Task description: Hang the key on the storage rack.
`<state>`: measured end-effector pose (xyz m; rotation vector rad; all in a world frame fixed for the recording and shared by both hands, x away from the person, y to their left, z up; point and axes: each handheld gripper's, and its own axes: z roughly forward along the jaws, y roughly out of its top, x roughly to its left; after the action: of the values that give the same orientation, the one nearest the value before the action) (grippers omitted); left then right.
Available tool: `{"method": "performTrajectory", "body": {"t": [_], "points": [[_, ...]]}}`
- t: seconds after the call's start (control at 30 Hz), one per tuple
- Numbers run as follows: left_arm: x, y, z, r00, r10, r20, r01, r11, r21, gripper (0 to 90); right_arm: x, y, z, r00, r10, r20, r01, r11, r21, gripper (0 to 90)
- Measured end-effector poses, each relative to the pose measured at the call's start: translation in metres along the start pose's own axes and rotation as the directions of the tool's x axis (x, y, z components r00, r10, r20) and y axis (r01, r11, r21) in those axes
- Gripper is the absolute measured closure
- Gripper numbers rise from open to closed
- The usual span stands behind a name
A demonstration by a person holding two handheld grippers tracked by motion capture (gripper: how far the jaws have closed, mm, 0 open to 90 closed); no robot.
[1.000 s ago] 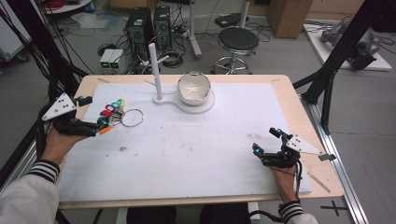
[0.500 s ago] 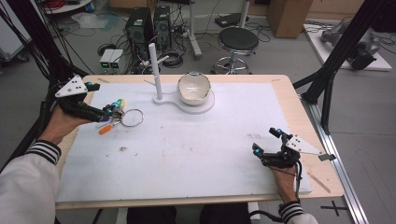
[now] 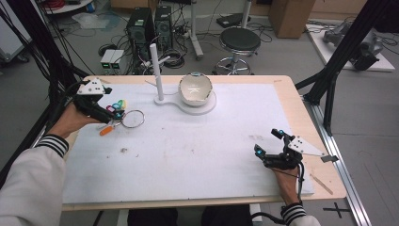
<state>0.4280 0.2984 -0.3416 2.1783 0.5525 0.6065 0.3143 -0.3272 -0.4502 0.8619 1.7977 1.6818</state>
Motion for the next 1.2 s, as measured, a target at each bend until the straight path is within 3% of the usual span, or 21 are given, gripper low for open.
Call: {"method": "performTrajectory", "body": {"t": [0.43, 0.47, 0.53, 0.67, 0.8, 0.97, 1.03, 1.1, 1.2], "points": [[-0.001, -0.005, 0.01, 0.9995, 0.022, 0.024, -0.024, 0.9951, 0.096, 1.7, 0.0, 0.0, 0.0, 1.0, 0.002, 0.001, -0.002, 1.0, 0.001, 1.0], [-0.001, -0.005, 0.01, 0.9993, 0.025, 0.027, -0.028, 0.9927, 0.117, 1.7, 0.0, 0.0, 0.0, 1.0, 0.004, 0.002, -0.004, 1.0, 0.001, 1.0], [-0.003, -0.003, 0.014, 0.9968, 0.068, 0.041, -0.075, 0.9797, 0.186, 1.7, 0.001, 0.0, 0.0, 1.0, 0.006, 0.0, -0.006, 1.0, 0.003, 1.0], [-0.005, 0.003, 0.024, 0.9935, 0.1, 0.055, -0.109, 0.9696, 0.219, 1.7, 0.0, 0.0, 0.0, 1.0, 0.005, 0.001, -0.005, 1.0, 0.003, 1.0], [-0.008, 0.003, 0.036, 0.9912, 0.101, 0.085, -0.12, 0.9584, 0.259, 1.7, 0.0, 0.0, 0.0, 1.0, 0.002, -0.001, -0.002, 1.0, 0.004, 1.0], [-0.01, 0.006, 0.049, 0.9872, 0.101, 0.124, -0.136, 0.9371, 0.321, 1.7, 0.0, 0.0, 0.0, 1.0, 0.005, 0.0, -0.005, 1.0, 0.003, 1.0], [-0.011, 0.007, 0.054, 0.9867, 0.102, 0.126, -0.14, 0.9312, 0.337, 1.7, 0.0, 0.0, 0.0, 1.0, 0.006, 0.0, -0.006, 1.0, 0.003, 1.0], [-0.012, 0.008, 0.058, 0.9871, 0.092, 0.131, -0.132, 0.9312, 0.34, 1.7, 0.0, 0.0, 0.0, 1.0, 0.003, -0.001, -0.003, 1.0, 0.004, 1.0], [-0.013, 0.005, 0.065, 0.9851, 0.085, 0.149, -0.136, 0.9189, 0.37, 1.7, 0.0, 0.0, 0.0, 1.0, 0.003, -0.001, -0.003, 1.0, 0.004, 1.0]]}}
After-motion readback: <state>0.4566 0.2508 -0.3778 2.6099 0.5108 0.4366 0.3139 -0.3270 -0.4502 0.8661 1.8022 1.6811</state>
